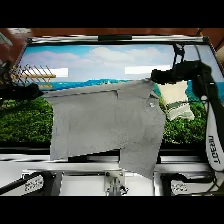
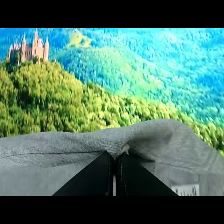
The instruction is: Fold the shirts.
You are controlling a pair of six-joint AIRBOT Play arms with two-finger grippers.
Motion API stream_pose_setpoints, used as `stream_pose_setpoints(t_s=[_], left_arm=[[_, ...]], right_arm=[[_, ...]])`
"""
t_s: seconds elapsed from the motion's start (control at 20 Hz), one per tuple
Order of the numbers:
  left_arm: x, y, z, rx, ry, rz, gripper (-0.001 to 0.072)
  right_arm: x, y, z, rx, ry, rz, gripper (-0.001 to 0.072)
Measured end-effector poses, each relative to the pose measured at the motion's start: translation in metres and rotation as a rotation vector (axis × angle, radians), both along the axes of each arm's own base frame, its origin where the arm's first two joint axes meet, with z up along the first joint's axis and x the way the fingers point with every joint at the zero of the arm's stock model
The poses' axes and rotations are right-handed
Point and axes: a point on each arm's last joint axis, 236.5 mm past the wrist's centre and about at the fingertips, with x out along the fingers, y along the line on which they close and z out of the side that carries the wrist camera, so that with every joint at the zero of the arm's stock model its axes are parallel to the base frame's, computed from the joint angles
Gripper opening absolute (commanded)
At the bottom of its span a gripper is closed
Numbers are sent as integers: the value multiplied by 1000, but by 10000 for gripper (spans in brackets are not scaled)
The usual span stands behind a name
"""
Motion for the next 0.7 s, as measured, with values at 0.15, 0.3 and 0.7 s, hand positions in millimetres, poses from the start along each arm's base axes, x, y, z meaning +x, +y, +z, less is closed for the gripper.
stream_pose_setpoints(t_s=[0.15, 0.3, 0.7], left_arm=[[41, -8, -31, -13, -24, 23, 36], [70, -8, -54, 0, -62, 61, 36], [96, 0, -90, 2, -79, 144, 37]], right_arm=[[35, 3, -26, 20, -69, -61, 61], [56, 2, -45, 14, -118, -100, 61], [74, -7, -66, -26, -165, -135, 61]])
